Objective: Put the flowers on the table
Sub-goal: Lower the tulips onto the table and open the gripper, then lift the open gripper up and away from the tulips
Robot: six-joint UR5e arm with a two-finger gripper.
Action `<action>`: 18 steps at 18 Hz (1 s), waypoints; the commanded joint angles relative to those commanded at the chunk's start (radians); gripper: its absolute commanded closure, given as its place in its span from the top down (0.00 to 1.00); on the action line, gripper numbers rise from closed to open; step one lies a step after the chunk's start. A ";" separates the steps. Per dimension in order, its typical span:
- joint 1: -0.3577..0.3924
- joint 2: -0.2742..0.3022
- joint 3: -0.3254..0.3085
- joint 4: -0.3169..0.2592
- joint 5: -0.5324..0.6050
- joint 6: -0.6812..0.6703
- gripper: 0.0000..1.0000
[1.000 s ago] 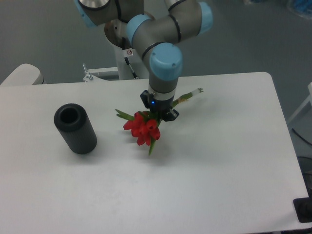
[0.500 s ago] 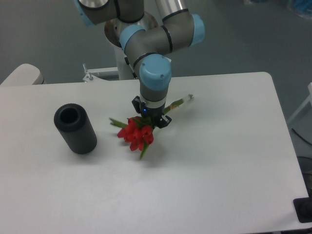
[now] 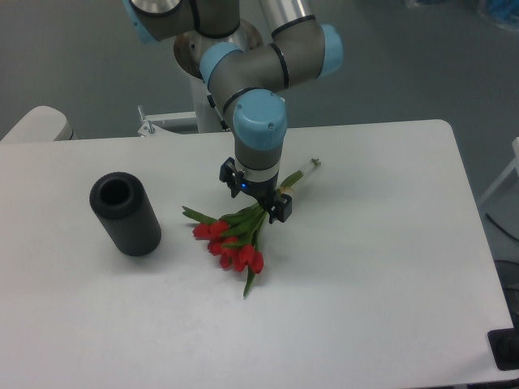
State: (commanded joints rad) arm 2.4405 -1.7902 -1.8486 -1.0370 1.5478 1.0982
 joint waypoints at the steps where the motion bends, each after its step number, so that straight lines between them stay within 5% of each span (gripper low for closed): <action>1: 0.005 -0.002 0.015 0.000 0.003 0.012 1.00; 13: 0.139 -0.104 0.192 -0.031 0.005 0.400 1.00; 18: 0.169 -0.144 0.247 -0.044 0.005 0.439 1.00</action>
State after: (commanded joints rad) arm 2.6093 -1.9343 -1.6016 -1.0814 1.5524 1.5369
